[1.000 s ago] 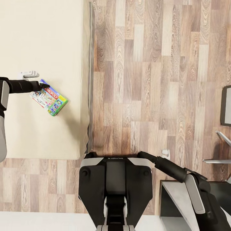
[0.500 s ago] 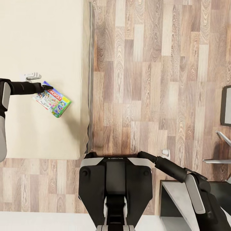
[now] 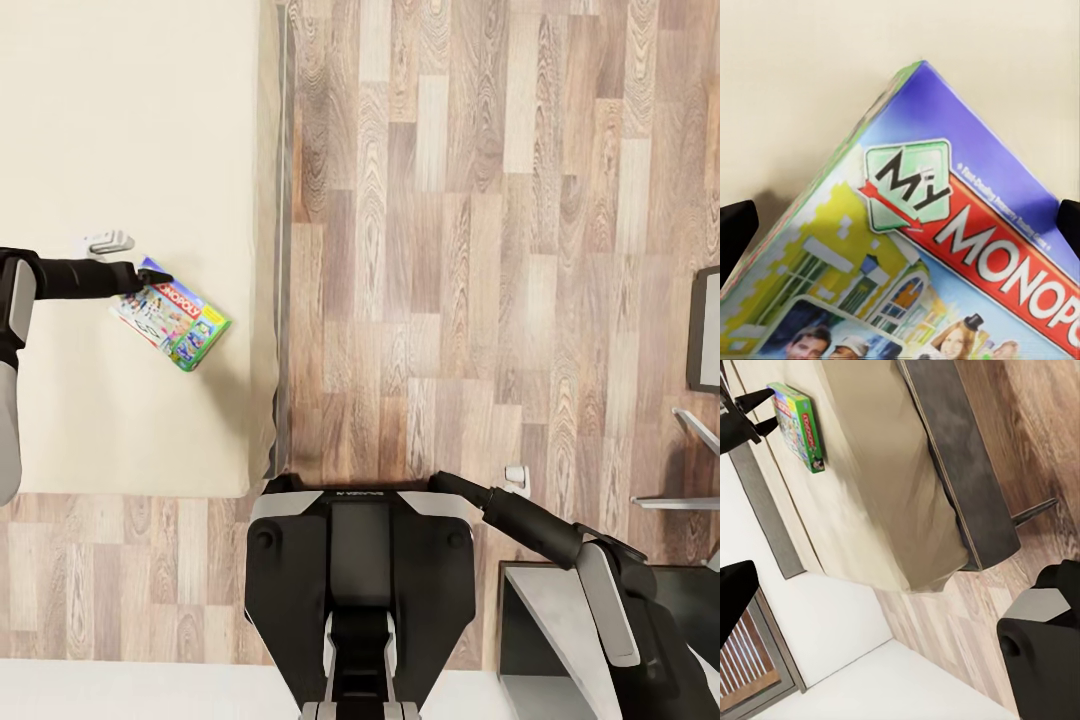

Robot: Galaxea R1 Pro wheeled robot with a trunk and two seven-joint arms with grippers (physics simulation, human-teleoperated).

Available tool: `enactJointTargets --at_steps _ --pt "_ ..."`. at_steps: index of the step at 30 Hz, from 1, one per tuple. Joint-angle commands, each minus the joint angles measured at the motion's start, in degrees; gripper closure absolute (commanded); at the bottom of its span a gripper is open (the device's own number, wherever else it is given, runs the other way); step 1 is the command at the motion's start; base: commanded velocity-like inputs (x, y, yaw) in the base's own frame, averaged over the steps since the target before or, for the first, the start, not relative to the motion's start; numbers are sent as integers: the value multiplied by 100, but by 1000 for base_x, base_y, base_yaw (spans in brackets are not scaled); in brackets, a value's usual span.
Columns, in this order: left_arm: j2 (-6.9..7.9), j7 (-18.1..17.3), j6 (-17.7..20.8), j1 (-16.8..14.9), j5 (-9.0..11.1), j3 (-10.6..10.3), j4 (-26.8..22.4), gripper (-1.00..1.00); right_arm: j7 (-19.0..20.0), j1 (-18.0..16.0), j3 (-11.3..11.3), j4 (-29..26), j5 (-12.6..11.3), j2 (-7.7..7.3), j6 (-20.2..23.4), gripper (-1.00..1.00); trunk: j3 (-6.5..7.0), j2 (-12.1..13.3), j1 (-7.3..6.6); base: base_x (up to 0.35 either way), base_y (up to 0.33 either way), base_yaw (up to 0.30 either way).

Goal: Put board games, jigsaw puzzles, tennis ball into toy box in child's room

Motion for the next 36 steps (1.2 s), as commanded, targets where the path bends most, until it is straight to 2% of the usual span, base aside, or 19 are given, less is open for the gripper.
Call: enactJointTargets --at_steps 1,5,12,31,36 --pt "-3 -66 38 -3 -57 22 -3 -100 7 -1 -4 -1 -16 0 32 -100 -5 -9 4 0 0 0" --pt "0 -172 94 -3 -43 27 -3 -100 6 -2 -4 -1 -16 0 33 -100 -5 -9 4 0 0 0" --pt "-5 -568 308 -3 -43 37 -3 -100 13 -2 -4 -1 -16 0 33 -100 -5 -9 4 0 0 0" --pt "-6 -674 643 -3 3 107 -3 -100 14 -1 -5 -1 -16 0 33 -100 -5 -9 4 0 0 0" --pt "-10 -987 817 -3 -2 99 -3 -100 14 -2 -6 -1 -16 0 33 -100 -5 -9 4 0 0 0"
